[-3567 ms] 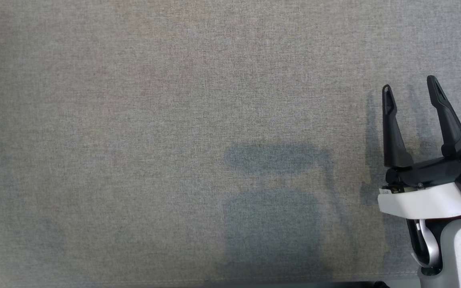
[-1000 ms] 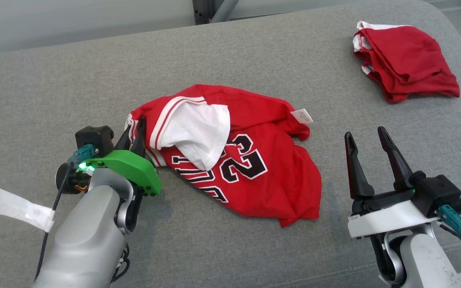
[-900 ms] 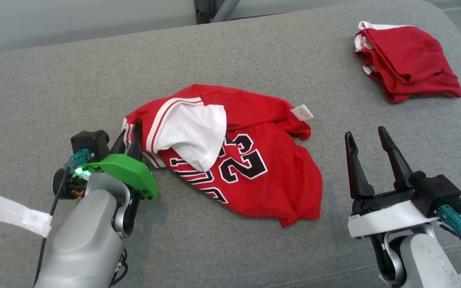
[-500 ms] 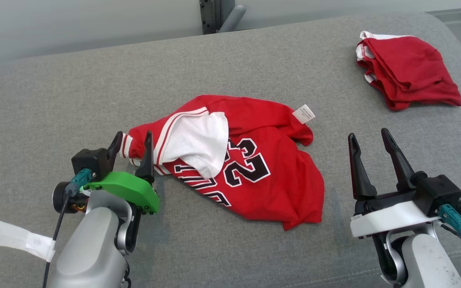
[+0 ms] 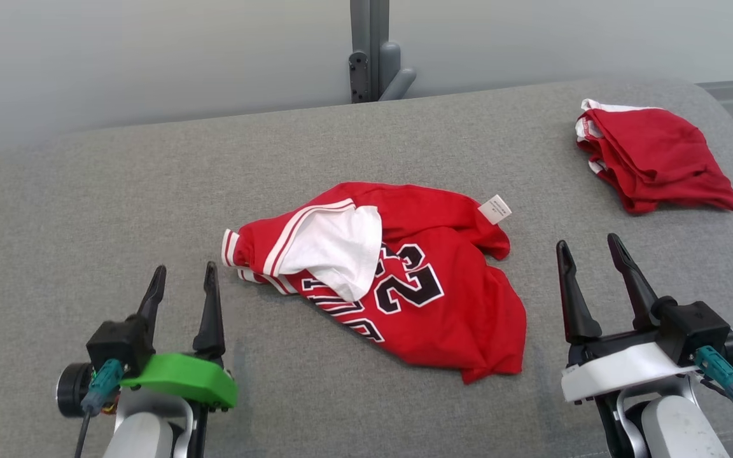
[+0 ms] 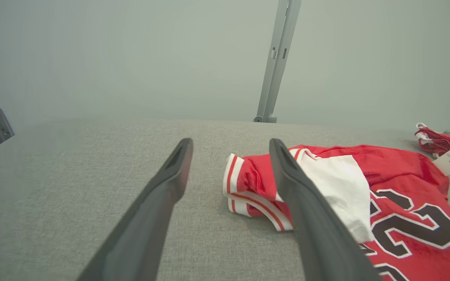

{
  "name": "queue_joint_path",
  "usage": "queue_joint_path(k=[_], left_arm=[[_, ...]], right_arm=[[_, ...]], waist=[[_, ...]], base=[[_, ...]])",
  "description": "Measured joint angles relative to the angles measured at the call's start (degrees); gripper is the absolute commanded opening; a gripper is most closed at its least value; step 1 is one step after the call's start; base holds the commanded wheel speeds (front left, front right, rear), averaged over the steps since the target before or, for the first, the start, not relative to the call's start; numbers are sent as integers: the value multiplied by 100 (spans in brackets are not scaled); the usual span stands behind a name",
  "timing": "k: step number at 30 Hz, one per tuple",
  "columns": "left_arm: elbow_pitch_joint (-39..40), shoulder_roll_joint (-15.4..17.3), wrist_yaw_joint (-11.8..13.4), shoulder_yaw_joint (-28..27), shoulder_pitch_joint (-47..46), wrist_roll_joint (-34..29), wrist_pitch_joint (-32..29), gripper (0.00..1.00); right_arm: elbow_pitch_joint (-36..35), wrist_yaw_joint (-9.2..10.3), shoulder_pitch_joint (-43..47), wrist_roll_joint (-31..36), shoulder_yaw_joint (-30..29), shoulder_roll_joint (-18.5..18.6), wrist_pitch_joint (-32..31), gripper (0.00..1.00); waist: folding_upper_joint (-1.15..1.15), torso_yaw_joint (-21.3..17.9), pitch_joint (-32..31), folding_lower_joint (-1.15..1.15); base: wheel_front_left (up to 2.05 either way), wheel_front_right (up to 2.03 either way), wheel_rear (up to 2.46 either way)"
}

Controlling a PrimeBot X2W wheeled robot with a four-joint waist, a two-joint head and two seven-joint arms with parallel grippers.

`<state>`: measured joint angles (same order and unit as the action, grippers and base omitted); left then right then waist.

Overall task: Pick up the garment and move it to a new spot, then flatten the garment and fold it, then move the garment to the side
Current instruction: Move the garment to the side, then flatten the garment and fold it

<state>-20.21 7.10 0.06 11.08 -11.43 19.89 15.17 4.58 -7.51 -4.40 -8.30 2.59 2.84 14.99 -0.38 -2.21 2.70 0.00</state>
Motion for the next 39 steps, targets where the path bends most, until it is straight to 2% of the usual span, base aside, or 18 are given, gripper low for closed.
queue_joint_path(k=[5, 11, 39], left_arm=[[611, -123, 94, -368, 659, -145, 0, 100], [1020, -277, 96, -569, 1236, -235, 0, 100], [1010, -412, -83, -833, 1429, -494, 0, 100]], right_arm=[[4, 0, 142, 1, -2, -1, 1, 100], [-7, 0, 264, -22, 0, -1, 3, 100], [91, 0, 347, -65, 71, -1, 5, 100]], waist=[[0, 104, -146, 0], [0, 201, -253, 0], [0, 241, -265, 0]], base=[[0, 0, 0], [0, 0, 0], [0, 0, 0]])
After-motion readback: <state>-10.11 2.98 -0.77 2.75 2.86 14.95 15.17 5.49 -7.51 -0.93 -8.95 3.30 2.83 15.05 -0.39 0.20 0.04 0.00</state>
